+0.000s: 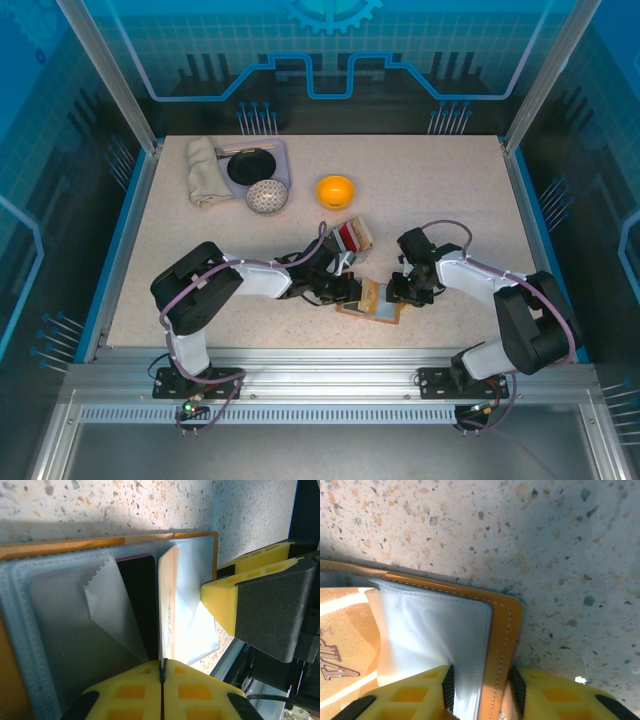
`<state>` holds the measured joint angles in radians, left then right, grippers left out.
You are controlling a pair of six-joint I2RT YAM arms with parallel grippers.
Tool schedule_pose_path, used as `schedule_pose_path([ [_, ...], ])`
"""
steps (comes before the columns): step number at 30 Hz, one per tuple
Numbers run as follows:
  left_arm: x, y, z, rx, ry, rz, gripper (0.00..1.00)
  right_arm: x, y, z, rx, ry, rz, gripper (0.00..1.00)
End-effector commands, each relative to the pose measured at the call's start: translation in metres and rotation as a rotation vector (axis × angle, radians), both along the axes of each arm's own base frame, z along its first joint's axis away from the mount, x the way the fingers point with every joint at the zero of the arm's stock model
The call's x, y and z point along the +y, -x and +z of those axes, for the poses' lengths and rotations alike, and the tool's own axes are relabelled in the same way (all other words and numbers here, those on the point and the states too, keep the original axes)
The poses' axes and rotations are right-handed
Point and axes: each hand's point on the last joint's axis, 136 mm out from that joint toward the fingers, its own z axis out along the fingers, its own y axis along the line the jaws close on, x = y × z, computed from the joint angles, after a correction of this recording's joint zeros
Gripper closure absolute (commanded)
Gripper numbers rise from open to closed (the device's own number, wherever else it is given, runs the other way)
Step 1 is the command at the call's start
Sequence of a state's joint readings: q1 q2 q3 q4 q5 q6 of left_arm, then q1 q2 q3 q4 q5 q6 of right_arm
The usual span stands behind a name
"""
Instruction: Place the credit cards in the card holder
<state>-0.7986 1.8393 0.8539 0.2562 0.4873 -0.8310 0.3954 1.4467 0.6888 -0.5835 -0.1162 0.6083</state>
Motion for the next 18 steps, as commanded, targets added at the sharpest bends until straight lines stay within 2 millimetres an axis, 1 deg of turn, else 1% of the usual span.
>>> schedule_pose_path([
  [1,0.007,0.017,-0.011,0.024,-0.055,-0.058,0.92,0.012,-0.006,-0.013,-0.018,-0.068,0.021,0.65],
  [5,0.012,0.02,-0.016,0.031,-0.077,-0.058,0.92,0.01,-0.006,-0.013,-0.018,-0.071,0.017,0.65],
  [8,0.02,0.024,-0.025,0.049,-0.113,-0.041,0.92,0.011,-0.005,-0.013,-0.012,-0.082,0.021,0.65],
  [10,0.022,0.021,-0.028,0.048,-0.124,-0.014,0.92,0.011,-0.004,-0.014,-0.01,-0.086,0.024,0.65],
  [12,0.02,0.016,-0.03,0.053,-0.129,0.006,0.92,0.013,-0.003,-0.015,-0.007,-0.101,0.024,0.64],
  [15,0.01,0.006,-0.023,0.048,-0.102,0.028,0.92,0.016,-0.002,-0.015,-0.005,-0.116,0.027,0.62],
  [18,0.002,0.0,-0.02,0.051,-0.081,0.038,0.92,0.018,-0.003,-0.011,-0.019,-0.131,0.028,0.57],
])
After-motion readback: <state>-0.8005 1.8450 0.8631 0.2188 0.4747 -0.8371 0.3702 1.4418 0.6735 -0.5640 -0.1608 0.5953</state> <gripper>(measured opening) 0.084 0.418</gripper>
